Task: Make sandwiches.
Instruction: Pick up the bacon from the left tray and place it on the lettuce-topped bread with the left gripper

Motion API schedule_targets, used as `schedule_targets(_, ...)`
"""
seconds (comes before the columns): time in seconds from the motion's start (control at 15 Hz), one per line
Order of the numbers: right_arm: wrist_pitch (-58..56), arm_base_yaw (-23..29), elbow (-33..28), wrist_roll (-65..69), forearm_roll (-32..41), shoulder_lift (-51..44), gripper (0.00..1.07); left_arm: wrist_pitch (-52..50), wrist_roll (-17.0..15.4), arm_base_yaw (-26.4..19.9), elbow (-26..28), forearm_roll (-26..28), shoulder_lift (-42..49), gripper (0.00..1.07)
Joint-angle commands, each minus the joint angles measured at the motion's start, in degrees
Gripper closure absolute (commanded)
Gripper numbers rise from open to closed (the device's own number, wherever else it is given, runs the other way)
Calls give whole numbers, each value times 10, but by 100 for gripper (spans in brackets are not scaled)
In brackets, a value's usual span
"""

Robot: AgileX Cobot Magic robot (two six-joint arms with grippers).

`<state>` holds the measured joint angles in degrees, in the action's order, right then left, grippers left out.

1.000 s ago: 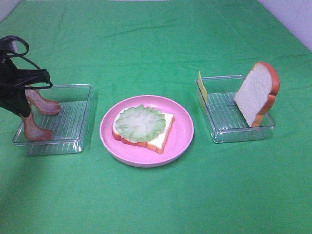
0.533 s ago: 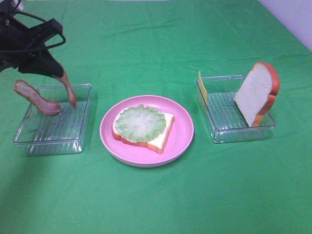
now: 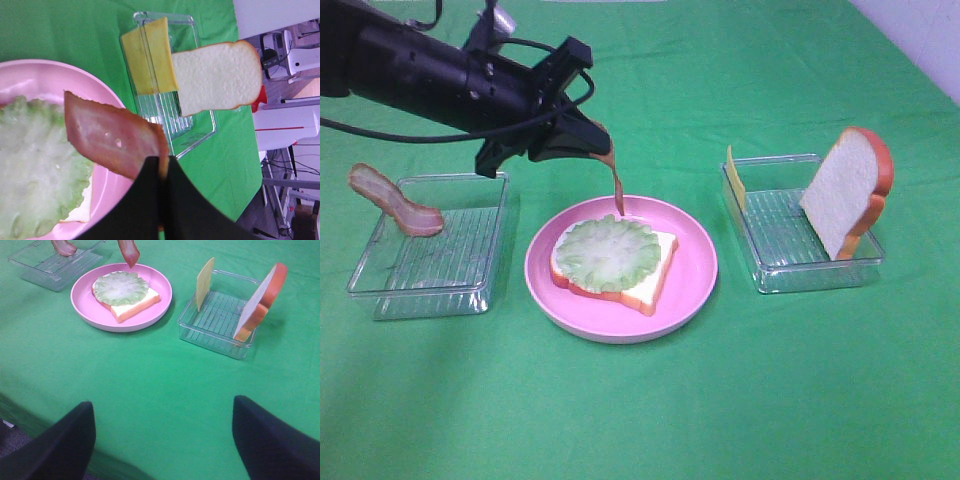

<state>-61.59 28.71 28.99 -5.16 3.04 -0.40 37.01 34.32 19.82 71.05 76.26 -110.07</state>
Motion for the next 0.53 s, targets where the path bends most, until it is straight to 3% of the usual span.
schedule_targets(0.07,7,1,-1,-4,-3,-5,35,-6,59,23,2,73,-37,107)
schedule_targets(0.27,7,1,-1,-4,-3,-5,35,1,113,44,2,103,-64,107)
schedule_targets(0.4,7,1,-1,-4,-3,-5,35,0,110,44,2,45,-72,107)
schedule_targets(0.53,7,1,-1,-4,-3,-5,35,-2,72,38,2,-14,-71,107)
